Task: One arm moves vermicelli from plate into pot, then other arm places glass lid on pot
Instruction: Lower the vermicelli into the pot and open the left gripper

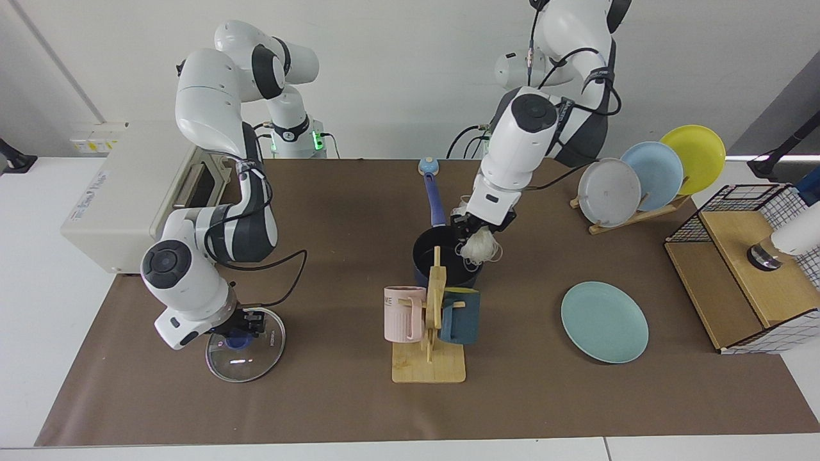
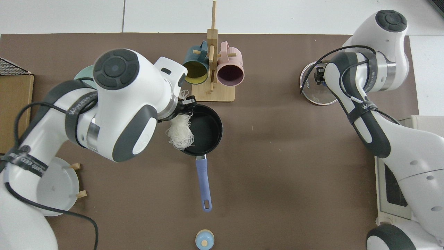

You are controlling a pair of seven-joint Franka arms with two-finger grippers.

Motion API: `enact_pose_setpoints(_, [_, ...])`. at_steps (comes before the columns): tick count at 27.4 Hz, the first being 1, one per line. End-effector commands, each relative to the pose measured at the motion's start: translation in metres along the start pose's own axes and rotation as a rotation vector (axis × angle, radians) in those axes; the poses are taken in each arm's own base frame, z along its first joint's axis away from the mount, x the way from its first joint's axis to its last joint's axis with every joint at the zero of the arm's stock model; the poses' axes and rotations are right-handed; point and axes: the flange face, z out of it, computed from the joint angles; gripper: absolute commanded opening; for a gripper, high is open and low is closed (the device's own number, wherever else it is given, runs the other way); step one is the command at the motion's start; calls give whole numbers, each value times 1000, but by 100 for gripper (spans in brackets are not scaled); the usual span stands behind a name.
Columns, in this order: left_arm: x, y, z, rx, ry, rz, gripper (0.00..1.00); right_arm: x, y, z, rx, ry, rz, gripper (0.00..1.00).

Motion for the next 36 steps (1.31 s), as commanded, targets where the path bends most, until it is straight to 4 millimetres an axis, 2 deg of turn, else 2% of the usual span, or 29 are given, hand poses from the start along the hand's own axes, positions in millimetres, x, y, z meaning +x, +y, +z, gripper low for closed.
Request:
enact_pose_setpoints(1, [-20,-10,28,-20,39,-19,0,-5,-9,-21,-13,19,-3,0])
enact_pose_setpoints(5, [-29,-9,47,-18,30,-15,0,-14,-14,-59,1,37,23,0])
enact_pose_setpoints(9, [-45,3,81,-46,25,-27,0,-27,-17,-88,0,24,33,0])
enact_pose_setpoints(13, [-45,9,93,-92,53,-64,0,-47,-18,-120,-9,9,26,0])
enact_pose_setpoints(18, [-39,7,109,-104,57,-61,0,-81,-21,-159,-10,10,17,0])
enact_pose_setpoints(19, [-37,6,110,-108,60,-64,3,-87,-22,-165,-6,9,16,0])
enact_pose_setpoints(20, [-37,5,110,-110,61,-67,14,-93,-23,-170,-5,4,15,0])
enact_pose_setpoints(23, [-34,3,111,-109,59,-68,79,-108,-25,-189,5,-6,15,0])
enact_pose_setpoints(24, [-34,3,111,-105,56,-65,84,-113,-26,-198,7,-8,14,0])
enact_pose_setpoints(27, [-27,5,95,-116,80,-65,97,-126,-34,-216,15,-13,3,0])
enact_pose_setpoints(29, [-21,4,78,-109,92,-71,98,-134,-35,-228,18,-15,0,0])
enact_pose_setpoints(33, [-7,1,31,-63,89,-76,98,-152,-37,-246,12,-33,-5,0])
enact_pose_setpoints(36, [10,-15,1,-14,79,-59,98,-163,-39,-257,8,-48,-8,0])
